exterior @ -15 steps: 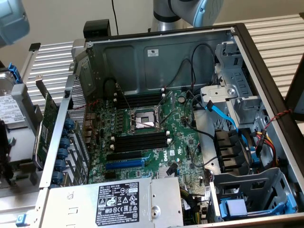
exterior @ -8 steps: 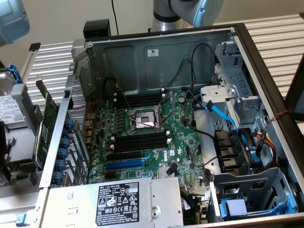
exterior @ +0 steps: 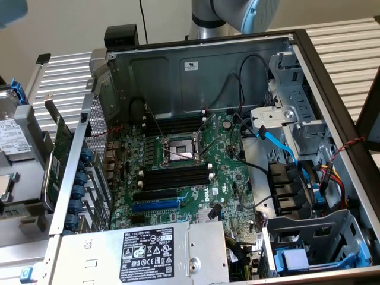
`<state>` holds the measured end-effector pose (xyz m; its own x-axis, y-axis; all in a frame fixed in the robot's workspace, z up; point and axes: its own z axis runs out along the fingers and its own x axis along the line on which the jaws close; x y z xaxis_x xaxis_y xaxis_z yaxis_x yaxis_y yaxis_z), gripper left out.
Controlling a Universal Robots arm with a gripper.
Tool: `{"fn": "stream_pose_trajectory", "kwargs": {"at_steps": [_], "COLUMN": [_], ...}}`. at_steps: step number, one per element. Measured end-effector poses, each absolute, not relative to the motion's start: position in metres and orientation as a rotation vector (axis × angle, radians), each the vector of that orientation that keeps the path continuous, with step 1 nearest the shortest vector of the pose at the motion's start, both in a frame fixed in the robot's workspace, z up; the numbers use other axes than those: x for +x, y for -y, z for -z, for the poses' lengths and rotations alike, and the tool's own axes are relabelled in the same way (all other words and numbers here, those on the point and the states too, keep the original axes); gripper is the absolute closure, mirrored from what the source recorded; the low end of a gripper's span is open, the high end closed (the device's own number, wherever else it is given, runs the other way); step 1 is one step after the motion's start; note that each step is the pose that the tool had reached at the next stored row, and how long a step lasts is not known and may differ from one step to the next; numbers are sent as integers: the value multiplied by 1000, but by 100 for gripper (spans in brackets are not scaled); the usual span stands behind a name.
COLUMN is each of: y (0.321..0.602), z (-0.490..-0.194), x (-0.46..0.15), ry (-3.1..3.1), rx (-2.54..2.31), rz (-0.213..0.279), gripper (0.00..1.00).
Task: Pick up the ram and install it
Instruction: 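Pick up the ram and move it above insertion slot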
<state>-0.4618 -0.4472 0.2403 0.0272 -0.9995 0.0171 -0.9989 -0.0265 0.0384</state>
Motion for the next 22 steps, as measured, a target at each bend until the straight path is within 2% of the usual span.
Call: {"fn": "stream_pose_trajectory", "kwargs": {"at_steps": [22], "y": [447], "z": [-340], "x": [-423], "ry": [2163], "rx": [2222], "rz": [21], "gripper": [87]}}
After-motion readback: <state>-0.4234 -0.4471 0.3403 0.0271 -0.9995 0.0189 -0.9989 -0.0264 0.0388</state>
